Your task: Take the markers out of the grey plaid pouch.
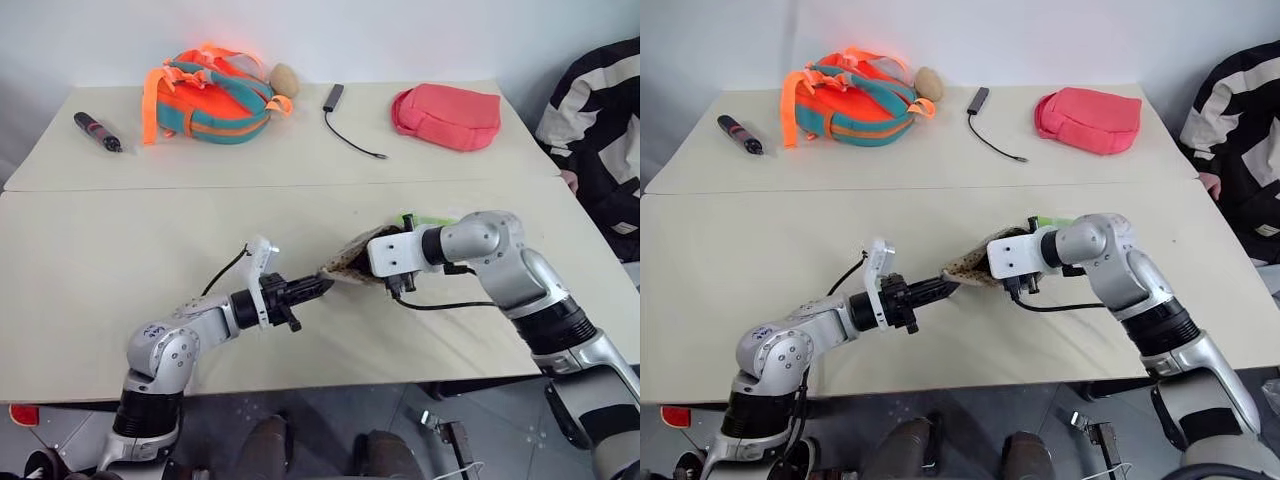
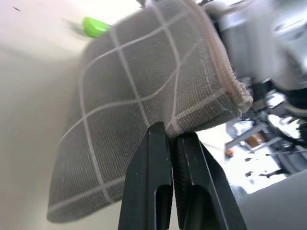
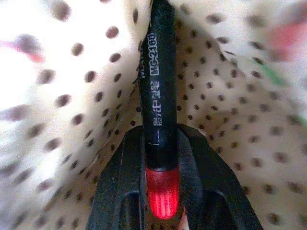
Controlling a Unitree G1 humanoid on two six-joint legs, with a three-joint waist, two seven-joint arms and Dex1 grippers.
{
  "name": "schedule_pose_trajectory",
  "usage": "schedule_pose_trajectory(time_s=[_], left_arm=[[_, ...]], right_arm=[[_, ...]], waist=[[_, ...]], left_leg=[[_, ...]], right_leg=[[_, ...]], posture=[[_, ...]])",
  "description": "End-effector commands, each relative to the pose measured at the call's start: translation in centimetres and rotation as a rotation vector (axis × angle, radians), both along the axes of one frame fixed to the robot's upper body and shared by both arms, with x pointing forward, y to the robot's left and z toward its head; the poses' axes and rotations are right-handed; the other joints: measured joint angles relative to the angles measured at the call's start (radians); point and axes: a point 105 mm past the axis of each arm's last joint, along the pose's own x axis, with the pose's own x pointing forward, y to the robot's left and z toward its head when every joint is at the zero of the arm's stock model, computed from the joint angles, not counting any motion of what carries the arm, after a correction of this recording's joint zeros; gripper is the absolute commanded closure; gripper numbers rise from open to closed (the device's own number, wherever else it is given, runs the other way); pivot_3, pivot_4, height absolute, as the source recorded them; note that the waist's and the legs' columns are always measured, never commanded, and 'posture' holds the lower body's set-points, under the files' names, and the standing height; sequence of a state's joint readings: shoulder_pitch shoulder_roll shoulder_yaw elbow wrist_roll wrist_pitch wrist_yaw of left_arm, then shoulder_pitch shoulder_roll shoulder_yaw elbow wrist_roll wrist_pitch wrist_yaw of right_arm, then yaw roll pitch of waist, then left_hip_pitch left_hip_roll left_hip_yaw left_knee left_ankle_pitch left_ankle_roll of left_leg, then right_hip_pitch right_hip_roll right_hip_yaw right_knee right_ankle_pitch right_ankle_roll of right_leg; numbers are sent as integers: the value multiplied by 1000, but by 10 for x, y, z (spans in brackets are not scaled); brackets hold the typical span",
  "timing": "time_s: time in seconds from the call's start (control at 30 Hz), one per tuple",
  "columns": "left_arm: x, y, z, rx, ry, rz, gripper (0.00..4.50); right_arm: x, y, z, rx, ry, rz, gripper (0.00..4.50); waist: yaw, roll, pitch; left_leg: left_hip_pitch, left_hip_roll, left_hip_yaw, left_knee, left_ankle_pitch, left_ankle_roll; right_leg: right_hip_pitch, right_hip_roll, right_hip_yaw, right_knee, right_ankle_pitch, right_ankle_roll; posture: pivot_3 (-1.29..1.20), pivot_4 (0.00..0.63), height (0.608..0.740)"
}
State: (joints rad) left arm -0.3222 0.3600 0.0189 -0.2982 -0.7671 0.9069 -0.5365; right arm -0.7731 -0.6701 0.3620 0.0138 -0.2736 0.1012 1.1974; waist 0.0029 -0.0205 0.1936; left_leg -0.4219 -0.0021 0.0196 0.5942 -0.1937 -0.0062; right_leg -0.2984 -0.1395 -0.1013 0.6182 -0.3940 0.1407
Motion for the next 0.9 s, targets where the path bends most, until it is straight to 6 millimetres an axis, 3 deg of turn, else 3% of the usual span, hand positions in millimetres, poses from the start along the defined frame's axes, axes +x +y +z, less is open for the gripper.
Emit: schedule_pose_trajectory(time_s=[0.03, 0.37, 0.5, 0.7, 0.8, 0.9], left_arm=[[3, 0, 1, 26, -53, 15, 4500], [19, 13, 3, 48, -119, 114, 4500], [24, 18, 4, 56, -140, 135, 4500], [31, 24, 20, -39, -152, 172, 4500], [28, 24, 21, -30, -172, 155, 4500], [29, 25, 23, -27, -188, 166, 4500]], right_arm=[[-6, 0, 35, 85, -51, 20, 3910], [-23, -9, 60, 234, 60, 32, 3910], [-24, -11, 60, 245, 82, 21, 3910], [-15, -31, 42, 93, 39, -37, 3910], [-4, -34, 43, 79, -30, -67, 3910], [-5, -33, 45, 94, -24, -50, 3910]], waist=[[1, 0, 0], [12, 0, 0], [17, 0, 0], [22, 0, 0], [21, 0, 0], [21, 0, 0]], left_leg=[[0, 0, 0, 0, 0, 0], [0, 0, 1, 0, 0, 0], [0, 0, 1, 0, 0, 0], [-1, 0, 3, 0, -1, 1], [-1, 0, 5, 0, -1, 1], [-1, 0, 5, 0, -1, 1]], right_leg=[[0, 0, 0, 0, 0, 0], [0, 0, 0, -1, 0, 0], [0, 0, 0, -1, 0, 0], [-1, -1, 0, -1, 0, 0], [-1, -1, 0, -1, 0, 0], [-1, -1, 0, -1, 0, 0]], posture=[[0, 150, 740], [0, 150, 740], [0, 150, 740], [0, 150, 740], [0, 150, 740], [0, 150, 740]])
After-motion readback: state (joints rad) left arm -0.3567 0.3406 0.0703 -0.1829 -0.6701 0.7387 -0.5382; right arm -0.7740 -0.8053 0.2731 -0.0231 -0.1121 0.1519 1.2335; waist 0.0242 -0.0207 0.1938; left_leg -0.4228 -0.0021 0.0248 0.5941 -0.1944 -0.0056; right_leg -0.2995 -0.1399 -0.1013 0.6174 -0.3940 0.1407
